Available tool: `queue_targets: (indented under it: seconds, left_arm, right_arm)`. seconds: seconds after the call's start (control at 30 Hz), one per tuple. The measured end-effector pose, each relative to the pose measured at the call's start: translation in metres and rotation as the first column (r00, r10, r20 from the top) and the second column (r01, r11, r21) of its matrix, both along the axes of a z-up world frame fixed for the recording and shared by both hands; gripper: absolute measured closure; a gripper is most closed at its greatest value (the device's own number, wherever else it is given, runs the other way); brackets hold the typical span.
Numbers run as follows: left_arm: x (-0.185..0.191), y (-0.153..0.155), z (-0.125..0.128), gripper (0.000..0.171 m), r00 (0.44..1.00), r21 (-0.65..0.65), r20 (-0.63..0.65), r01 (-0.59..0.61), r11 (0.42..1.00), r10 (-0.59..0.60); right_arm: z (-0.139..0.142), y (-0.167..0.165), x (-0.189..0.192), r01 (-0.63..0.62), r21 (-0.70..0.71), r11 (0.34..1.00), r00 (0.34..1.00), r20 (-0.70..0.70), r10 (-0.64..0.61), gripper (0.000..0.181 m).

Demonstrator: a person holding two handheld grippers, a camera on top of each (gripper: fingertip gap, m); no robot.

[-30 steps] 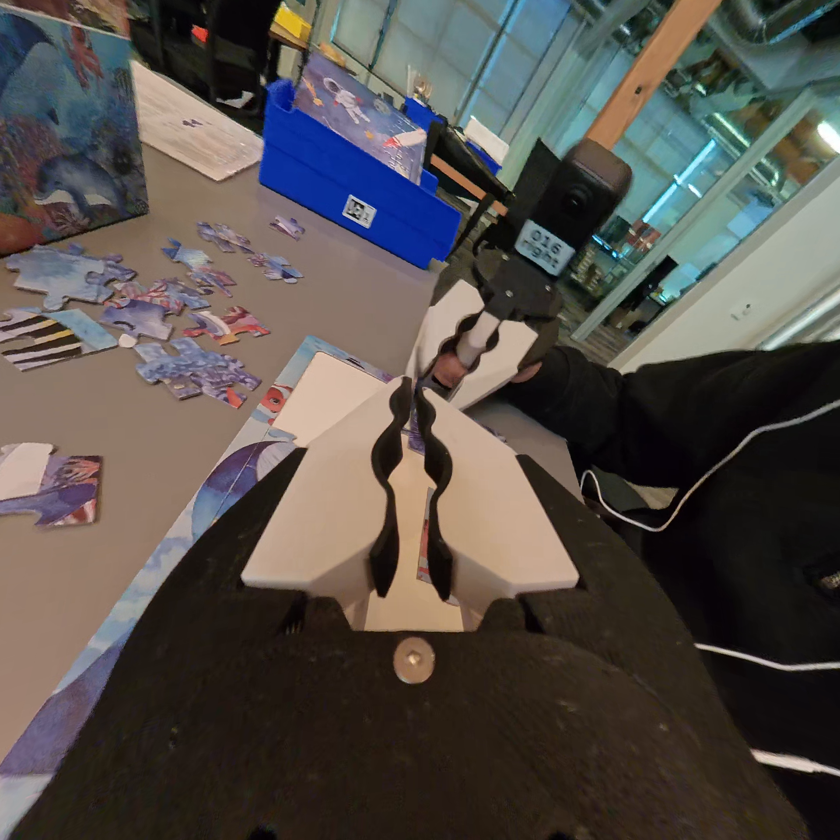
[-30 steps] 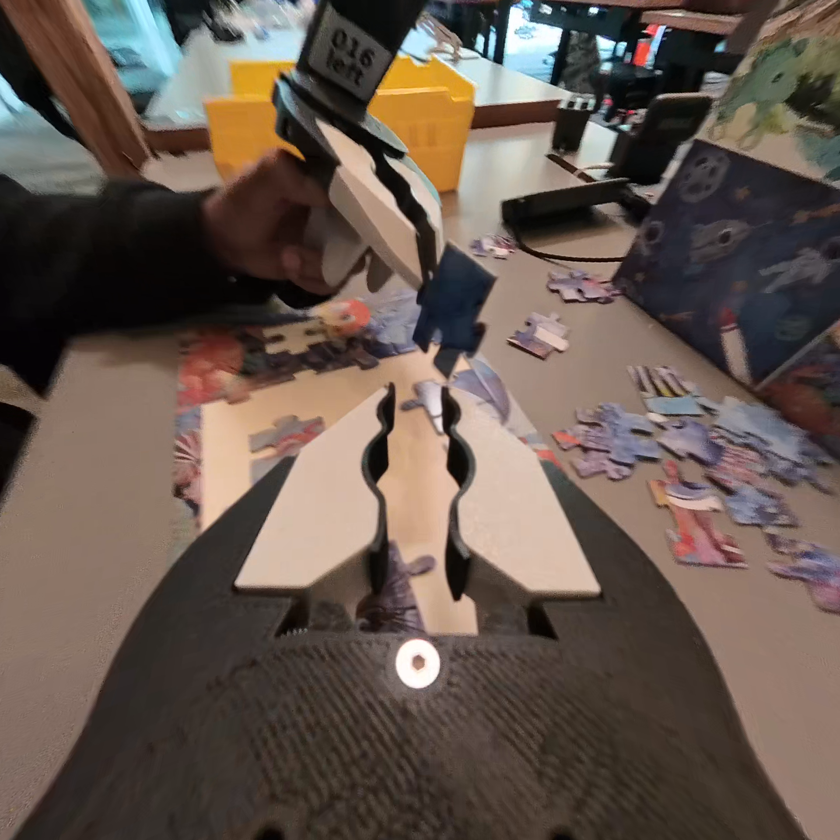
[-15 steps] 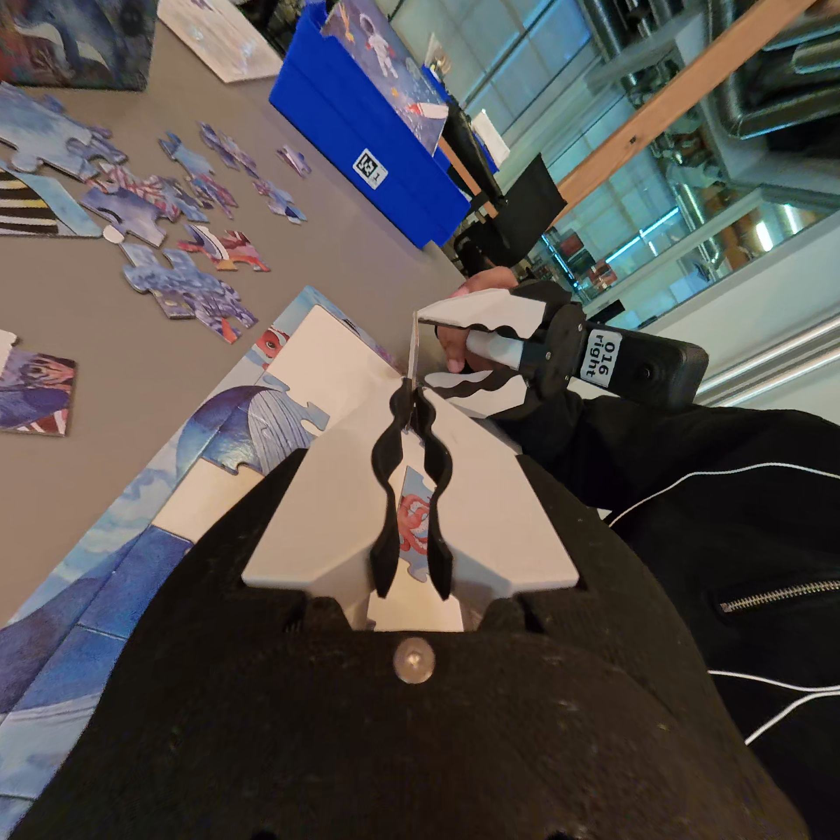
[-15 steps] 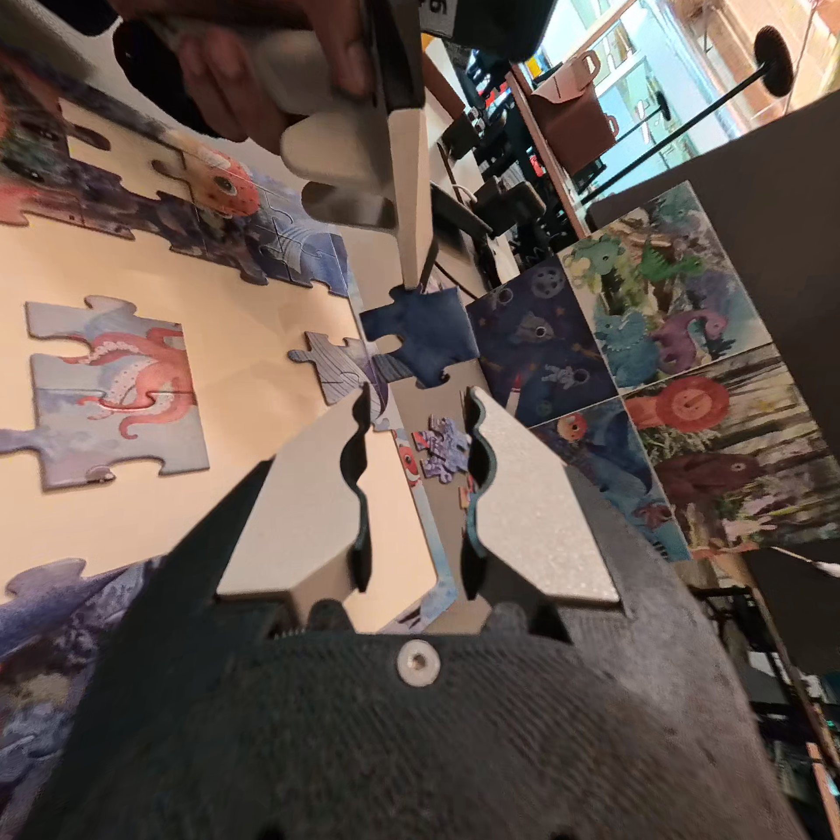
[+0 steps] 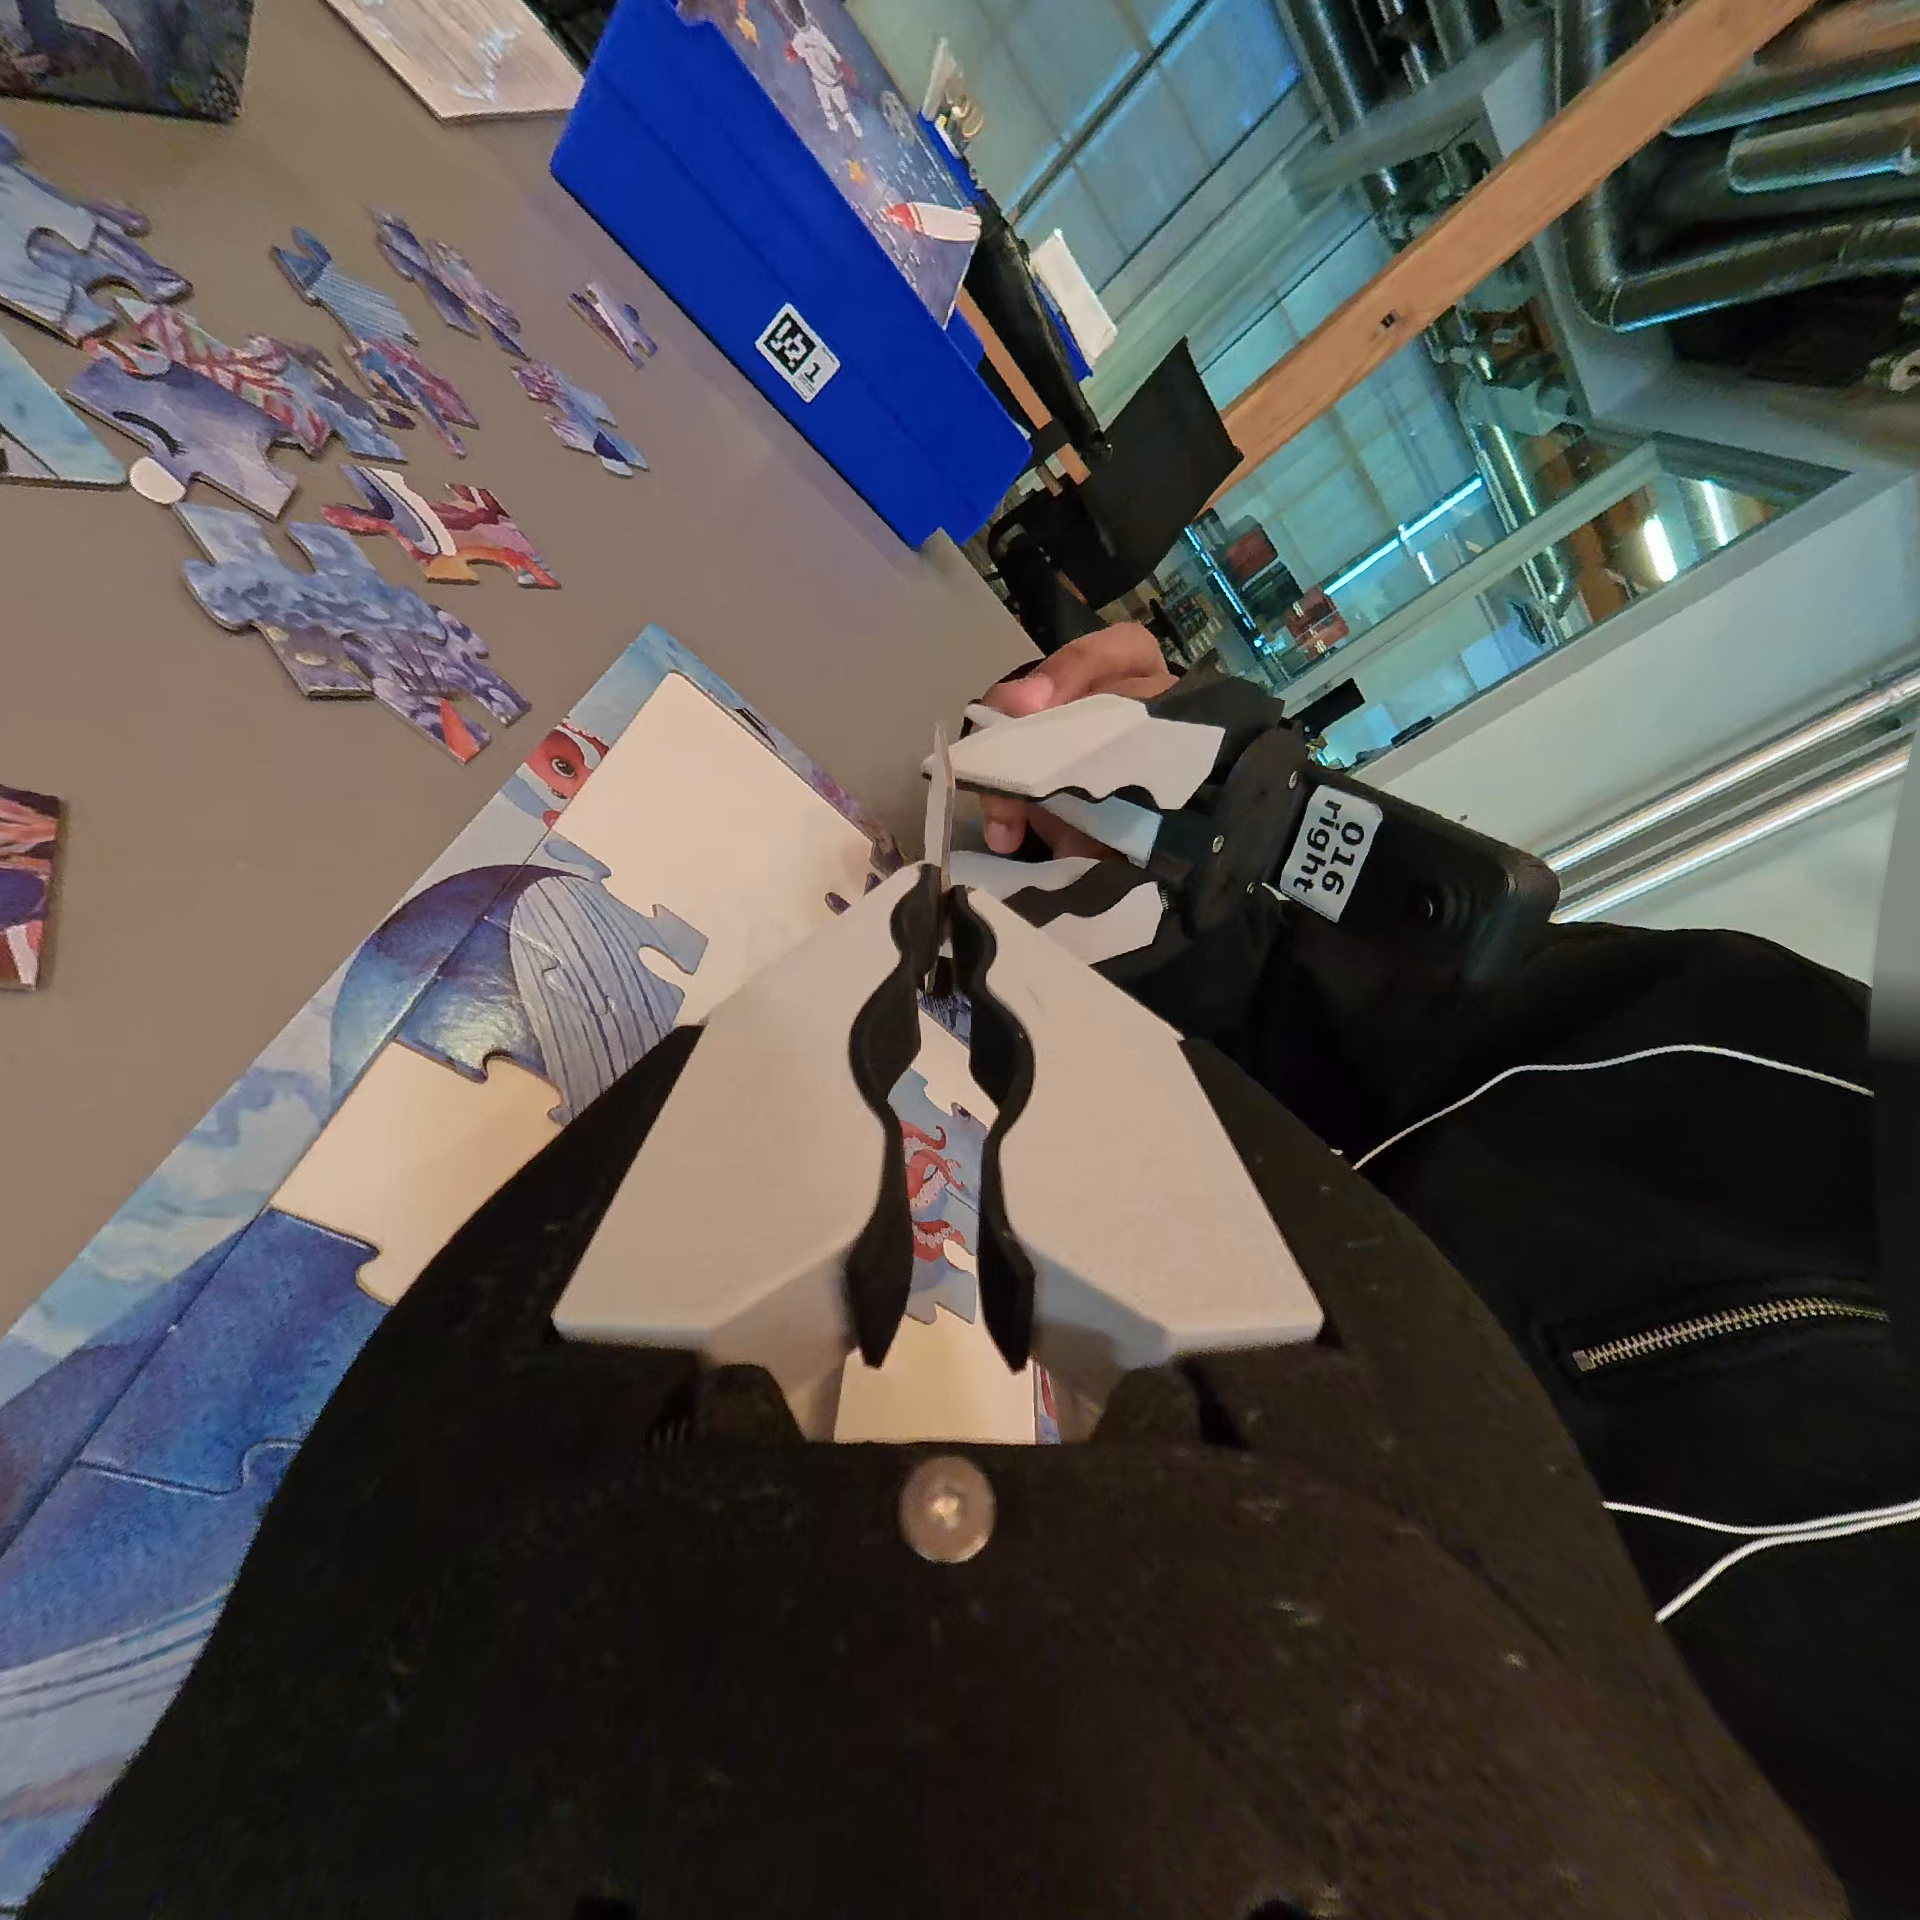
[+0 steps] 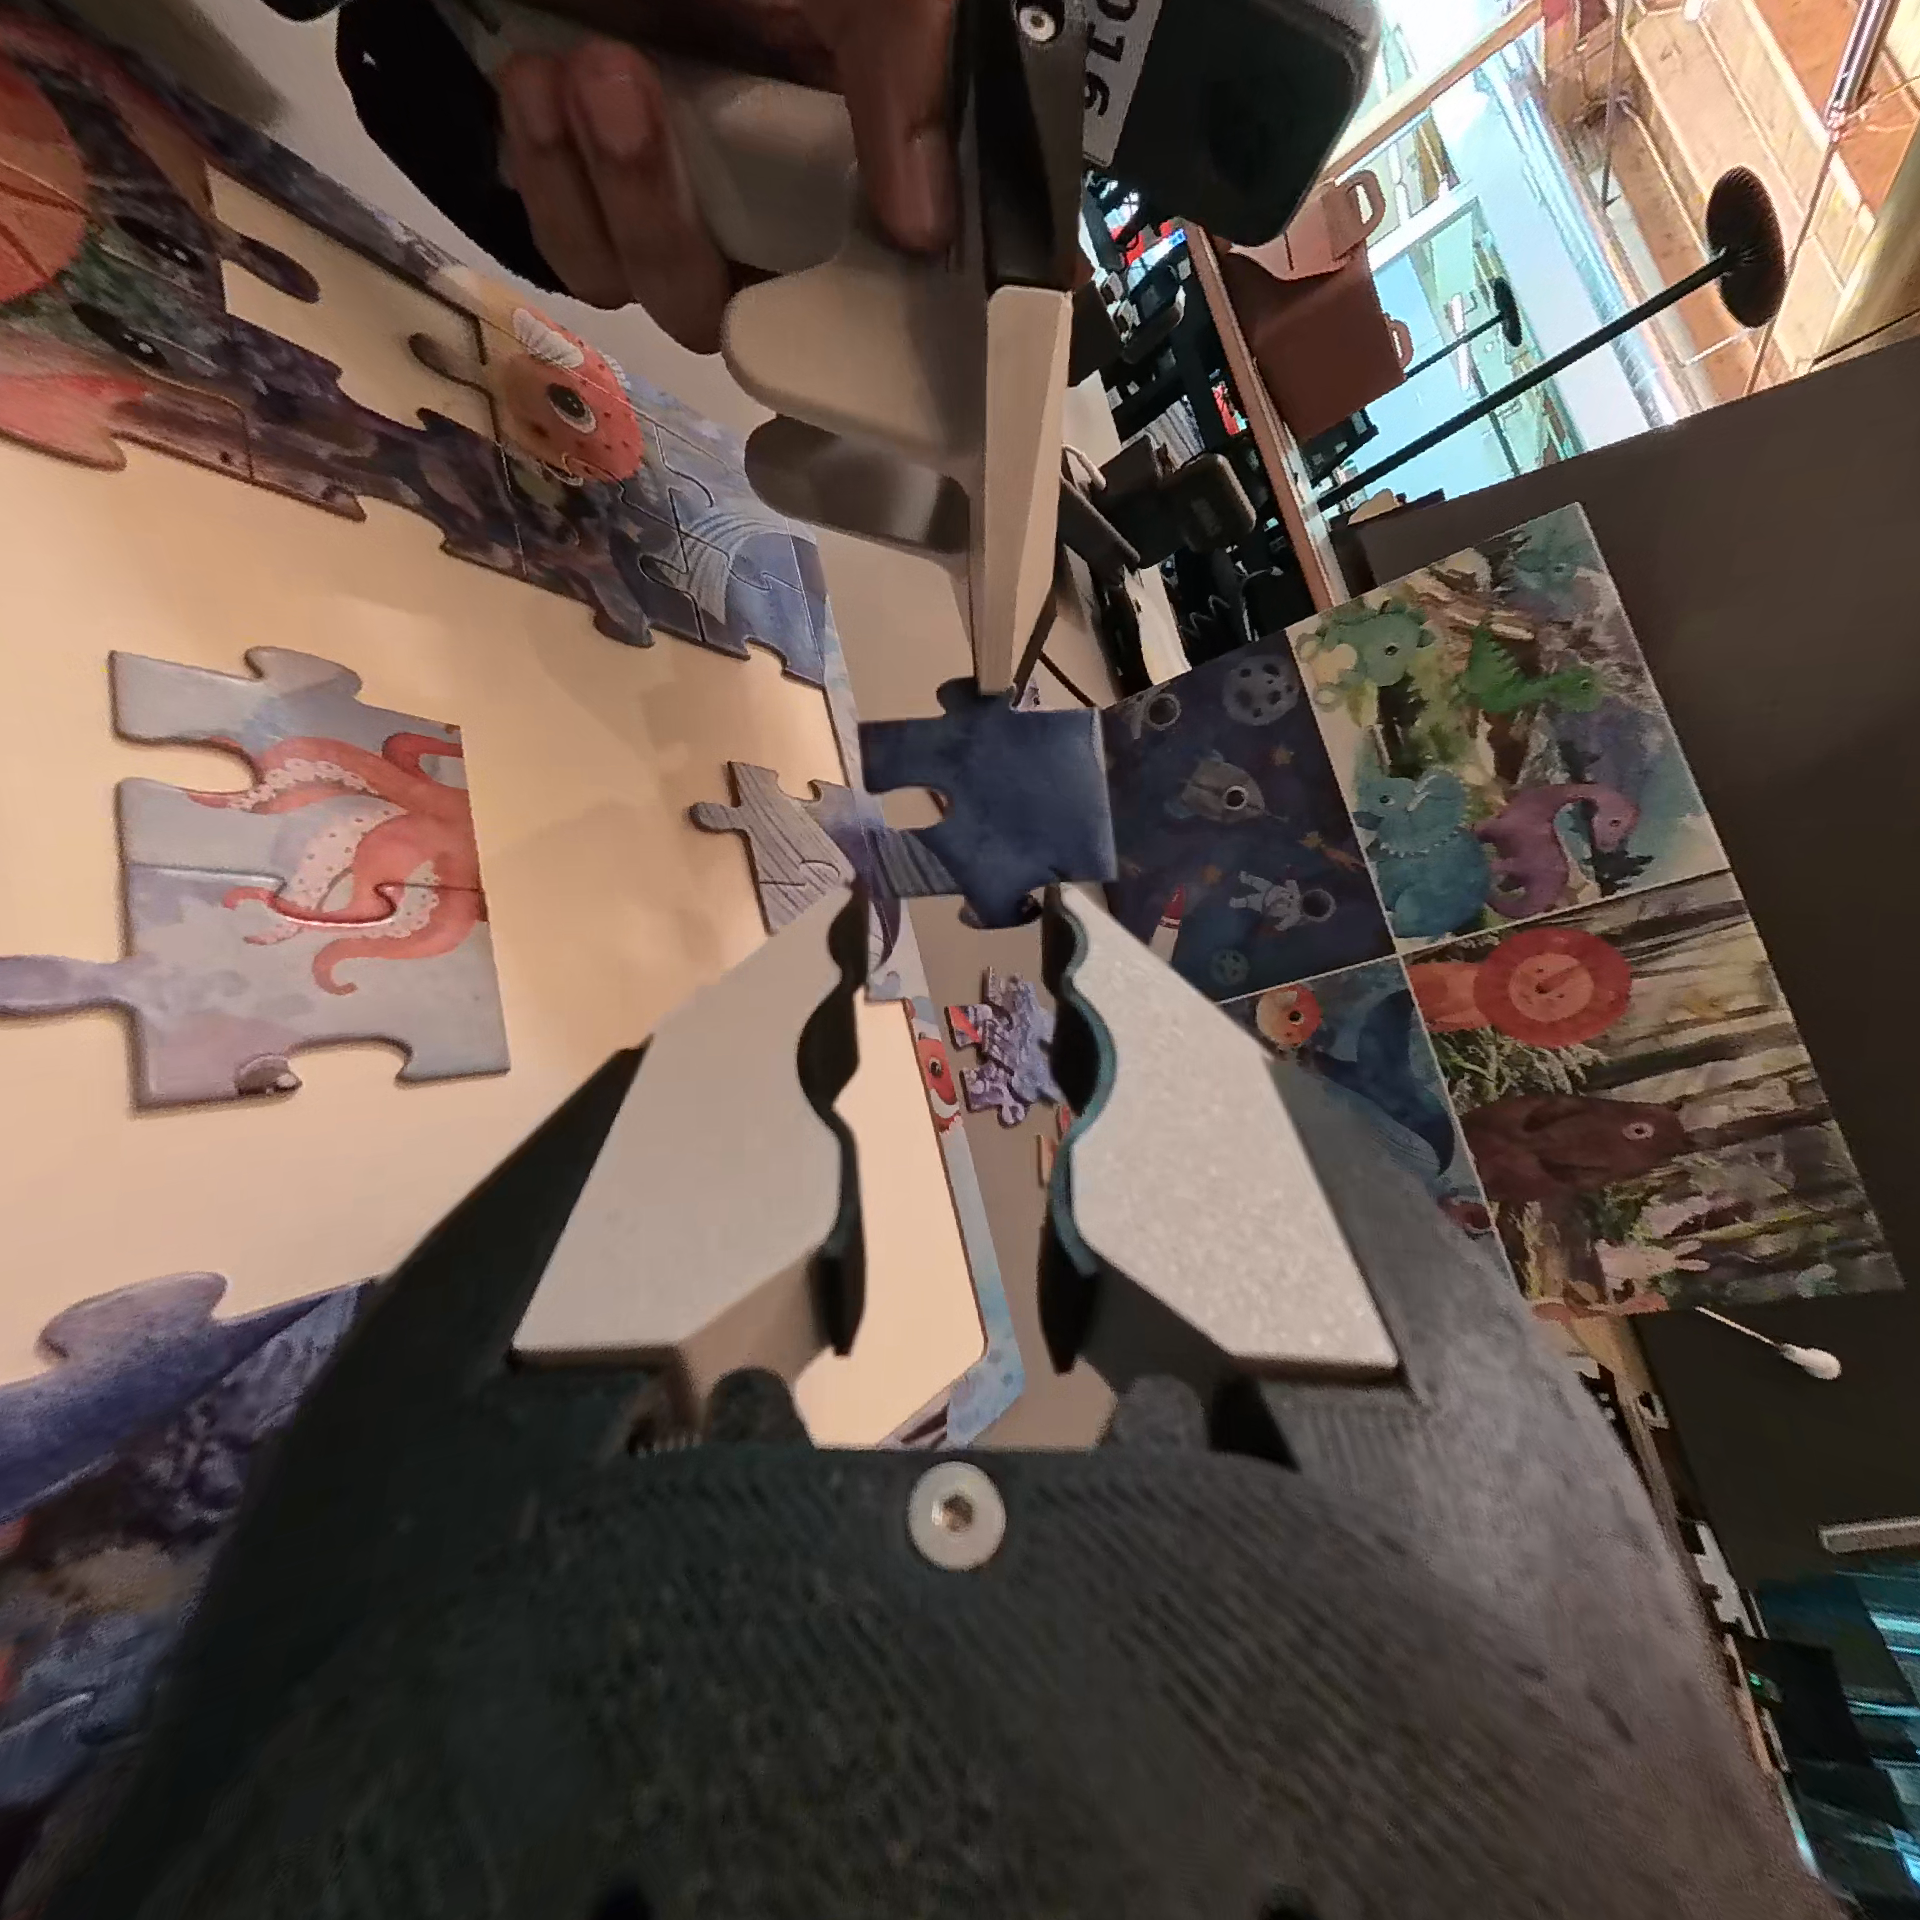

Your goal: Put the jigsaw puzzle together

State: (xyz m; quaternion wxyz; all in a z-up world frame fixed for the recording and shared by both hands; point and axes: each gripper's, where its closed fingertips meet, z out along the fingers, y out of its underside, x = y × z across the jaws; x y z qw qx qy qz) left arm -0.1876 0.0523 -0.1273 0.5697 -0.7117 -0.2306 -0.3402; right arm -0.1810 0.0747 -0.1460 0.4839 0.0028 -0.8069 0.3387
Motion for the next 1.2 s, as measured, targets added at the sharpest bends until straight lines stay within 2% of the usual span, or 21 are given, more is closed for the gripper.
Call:
queue_targets:
  seconds: [0.23, 0.3, 0.4, 0.53, 0.67, 0.8, 1.0, 1.2]
  left_arm:
    - [-0.005, -0.003, 0.002, 0.171, 0.999, -0.006, -0.018, -0.031, 1.000, 0.031]
    - [-0.017, -0.008, 0.005, 0.151, 0.994, -0.013, -0.045, -0.098, 0.995, 0.098]
    - [-0.039, -0.023, 0.015, 0.147, 0.967, 0.008, -0.128, -0.221, 0.975, 0.220]
    - [-0.060, -0.043, 0.018, 0.146, 0.889, -0.028, -0.320, -0.354, 0.935, 0.327]
    - [-0.069, -0.053, 0.002, 0.148, 0.834, -0.138, -0.460, -0.405, 0.904, 0.303]
    - [-0.067, -0.056, -0.011, 0.168, 0.816, -0.216, -0.531, -0.392, 0.894, 0.230]
    - [-0.065, -0.055, -0.029, 0.170, 0.802, -0.315, -0.578, -0.392, 0.865, 0.153]
    - [-0.070, -0.059, -0.037, 0.171, 0.803, -0.357, -0.576, -0.415, 0.837, 0.152]
  right_arm:
    - [0.005, -0.002, 0.002, -0.016, -0.063, 0.998, 0.999, 0.038, 0.018, 0.151]
    - [0.006, -0.001, 0.001, -0.010, -0.081, 0.997, 0.999, 0.051, 0.014, 0.151]
    - [0.007, 0.002, -0.003, 0.002, -0.115, 0.993, 0.997, 0.078, 0.007, 0.151]
    - [0.003, -0.003, -0.009, 0.004, -0.187, 0.982, 0.977, 0.212, 0.036, 0.151]
    - [-0.003, -0.023, -0.018, -0.008, -0.220, 0.976, 0.937, 0.340, 0.085, 0.151]
    - [-0.014, -0.043, -0.030, -0.016, -0.167, 0.986, 0.920, 0.384, 0.080, 0.151]
    - [-0.037, -0.057, -0.036, -0.039, -0.104, 0.994, 0.868, 0.489, 0.085, 0.151]
    - [-0.048, -0.054, -0.035, -0.027, -0.130, 0.991, 0.809, 0.580, 0.098, 0.151]
